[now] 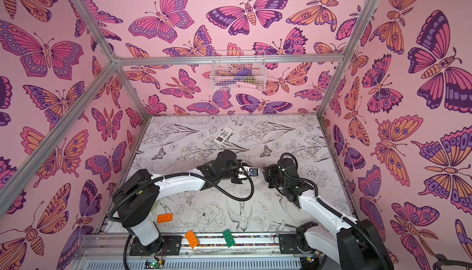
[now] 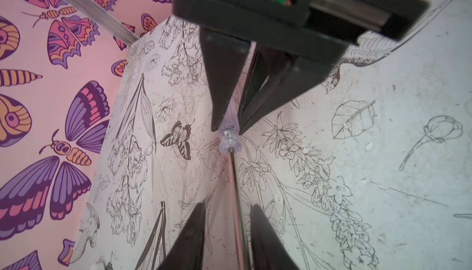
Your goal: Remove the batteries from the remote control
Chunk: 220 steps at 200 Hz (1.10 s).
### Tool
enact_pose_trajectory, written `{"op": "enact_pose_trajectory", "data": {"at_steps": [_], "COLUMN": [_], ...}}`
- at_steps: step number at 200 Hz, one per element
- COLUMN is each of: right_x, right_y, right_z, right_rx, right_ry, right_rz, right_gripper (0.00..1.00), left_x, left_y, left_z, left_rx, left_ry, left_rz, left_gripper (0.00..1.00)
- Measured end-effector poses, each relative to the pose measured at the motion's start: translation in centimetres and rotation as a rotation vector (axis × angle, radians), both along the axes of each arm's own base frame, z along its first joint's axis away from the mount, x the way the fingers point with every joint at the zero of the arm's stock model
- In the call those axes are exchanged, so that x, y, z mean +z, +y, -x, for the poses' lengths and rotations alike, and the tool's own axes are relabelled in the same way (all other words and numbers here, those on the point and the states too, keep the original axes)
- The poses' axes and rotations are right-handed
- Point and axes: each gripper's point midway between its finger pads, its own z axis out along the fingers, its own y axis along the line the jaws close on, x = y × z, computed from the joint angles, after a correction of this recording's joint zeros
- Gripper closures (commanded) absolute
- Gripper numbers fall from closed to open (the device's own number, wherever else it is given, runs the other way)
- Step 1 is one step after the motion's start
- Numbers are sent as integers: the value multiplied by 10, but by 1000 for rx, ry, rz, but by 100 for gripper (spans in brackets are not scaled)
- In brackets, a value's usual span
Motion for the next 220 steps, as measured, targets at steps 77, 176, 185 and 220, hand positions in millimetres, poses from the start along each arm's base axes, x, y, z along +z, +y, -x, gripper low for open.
{"op": "enact_pose_trajectory", "data": {"at_steps": [77,176,185,220], "right_x": [2,36,47,107], "right_y": [1,-15,-16,-13], "right_z": [-6,-14,-18,-36], "right_rx": [-16,65,97,222], "right_ry": [-15,-251,-305,-552], "right_rz": [-4,245,307,552], "right_gripper": [92,27,26,21], "left_x": [5,33,40,71], "left_y": [-3,46,60,105], "left_z": [-1,-44,-47,-50], "left_rx": [13,288,330,443], "left_ry": [-10,235,286,457], "left_rz": [10,76,96,208], "left_gripper": [100,100,100,100]}}
